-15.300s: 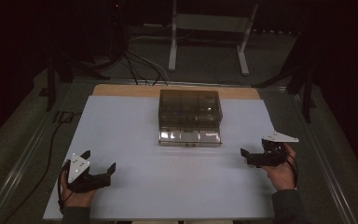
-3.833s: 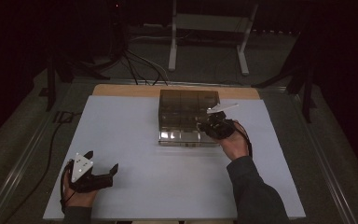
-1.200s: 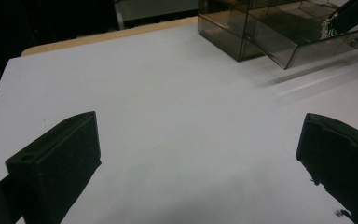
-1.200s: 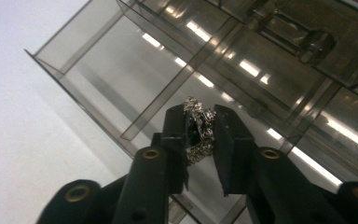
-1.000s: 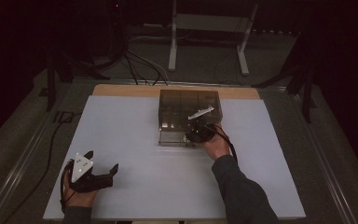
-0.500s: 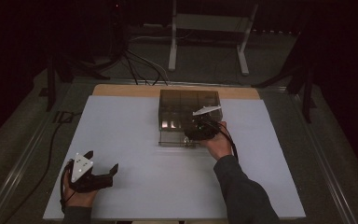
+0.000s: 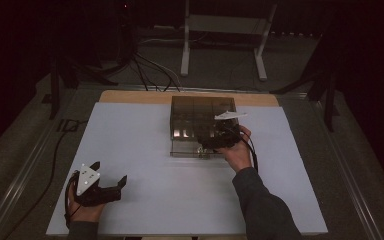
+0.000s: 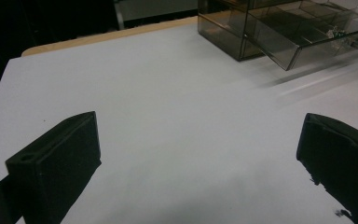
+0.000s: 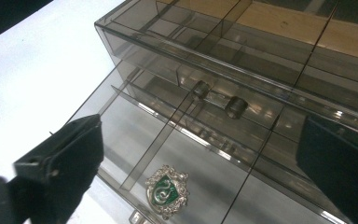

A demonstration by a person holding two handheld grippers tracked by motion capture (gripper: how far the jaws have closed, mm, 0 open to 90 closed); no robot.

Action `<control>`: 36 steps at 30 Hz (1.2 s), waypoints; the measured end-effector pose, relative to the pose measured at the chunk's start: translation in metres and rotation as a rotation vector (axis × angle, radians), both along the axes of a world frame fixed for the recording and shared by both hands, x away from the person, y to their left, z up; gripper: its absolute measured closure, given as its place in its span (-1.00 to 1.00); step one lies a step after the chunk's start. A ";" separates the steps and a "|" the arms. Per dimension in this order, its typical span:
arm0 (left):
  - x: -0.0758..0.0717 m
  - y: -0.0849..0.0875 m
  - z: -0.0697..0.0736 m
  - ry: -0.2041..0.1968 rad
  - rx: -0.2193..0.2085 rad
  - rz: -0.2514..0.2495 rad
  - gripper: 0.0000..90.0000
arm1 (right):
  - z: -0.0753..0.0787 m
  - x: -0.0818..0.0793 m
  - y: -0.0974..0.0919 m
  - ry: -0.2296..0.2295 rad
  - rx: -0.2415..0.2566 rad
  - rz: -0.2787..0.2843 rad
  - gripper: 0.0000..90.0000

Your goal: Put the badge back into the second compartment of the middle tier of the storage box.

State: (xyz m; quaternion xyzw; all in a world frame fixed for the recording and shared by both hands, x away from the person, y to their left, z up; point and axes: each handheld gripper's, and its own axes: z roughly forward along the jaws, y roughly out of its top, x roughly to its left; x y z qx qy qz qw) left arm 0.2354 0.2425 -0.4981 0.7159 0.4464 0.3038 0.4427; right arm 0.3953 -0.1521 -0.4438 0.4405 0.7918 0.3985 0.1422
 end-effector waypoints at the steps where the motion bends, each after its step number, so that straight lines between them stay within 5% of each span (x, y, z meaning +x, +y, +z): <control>1: 0.000 0.000 0.000 0.000 0.000 0.000 -0.99 | 0.000 0.000 0.000 -0.006 -0.003 -0.003 -1.00; 17: -0.001 0.001 0.000 -0.003 -0.001 0.002 -0.99 | 0.007 -0.017 -0.011 -0.071 -0.029 -0.012 -1.00; 36: -0.001 0.000 0.000 0.000 -0.001 0.003 -0.99 | 0.006 -0.032 -0.019 -0.087 -0.059 0.011 -1.00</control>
